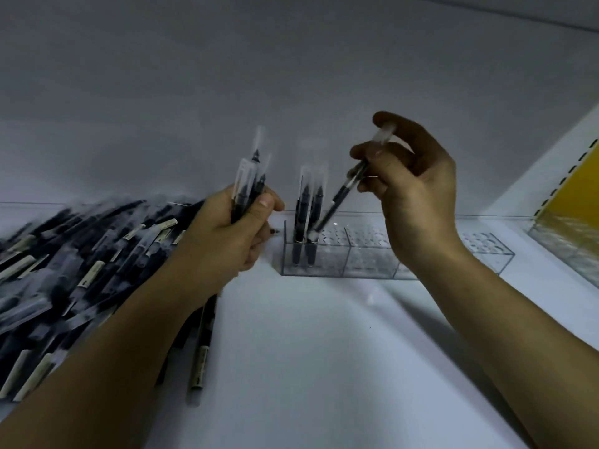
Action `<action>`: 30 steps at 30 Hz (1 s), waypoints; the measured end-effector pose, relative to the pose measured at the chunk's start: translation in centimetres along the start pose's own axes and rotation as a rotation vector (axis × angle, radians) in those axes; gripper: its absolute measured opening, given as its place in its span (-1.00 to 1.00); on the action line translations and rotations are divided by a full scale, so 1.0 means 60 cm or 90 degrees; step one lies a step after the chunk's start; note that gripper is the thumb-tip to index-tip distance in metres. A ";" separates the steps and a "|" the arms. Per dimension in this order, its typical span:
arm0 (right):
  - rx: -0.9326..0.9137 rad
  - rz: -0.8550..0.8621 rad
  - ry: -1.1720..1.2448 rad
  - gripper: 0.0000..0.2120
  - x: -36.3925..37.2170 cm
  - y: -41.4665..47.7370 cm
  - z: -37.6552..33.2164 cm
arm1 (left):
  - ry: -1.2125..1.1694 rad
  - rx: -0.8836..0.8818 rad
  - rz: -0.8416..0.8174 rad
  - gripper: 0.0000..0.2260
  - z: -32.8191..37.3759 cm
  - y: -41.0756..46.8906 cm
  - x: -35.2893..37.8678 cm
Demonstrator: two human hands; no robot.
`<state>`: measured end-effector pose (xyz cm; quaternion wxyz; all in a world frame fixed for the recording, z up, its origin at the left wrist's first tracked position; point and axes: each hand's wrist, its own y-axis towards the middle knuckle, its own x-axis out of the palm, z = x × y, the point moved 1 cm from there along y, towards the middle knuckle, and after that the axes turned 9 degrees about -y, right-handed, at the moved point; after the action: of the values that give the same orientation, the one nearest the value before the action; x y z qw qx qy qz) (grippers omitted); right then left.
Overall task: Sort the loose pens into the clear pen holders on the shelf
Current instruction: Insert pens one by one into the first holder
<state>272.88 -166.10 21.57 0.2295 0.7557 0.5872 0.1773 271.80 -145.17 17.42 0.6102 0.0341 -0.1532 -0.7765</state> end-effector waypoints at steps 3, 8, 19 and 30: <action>-0.018 0.024 -0.025 -0.67 -0.008 0.007 0.003 | -0.021 -0.027 0.008 -0.81 -0.004 0.002 0.002; -0.080 0.059 -0.120 -0.64 -0.011 0.013 0.011 | -0.039 -0.052 0.027 -0.75 -0.009 0.006 0.000; -0.107 -0.044 -0.228 -0.53 -0.005 0.011 0.033 | -0.033 -0.061 0.043 -0.73 -0.009 0.006 0.001; -0.144 -0.163 -0.413 -0.58 0.004 -0.003 0.044 | -0.046 -0.061 -0.015 -0.82 -0.014 0.003 -0.003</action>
<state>274.23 -166.22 19.27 0.5060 0.6628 0.5507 -0.0380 272.25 -145.18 16.65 0.5962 -0.0214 -0.1379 -0.7906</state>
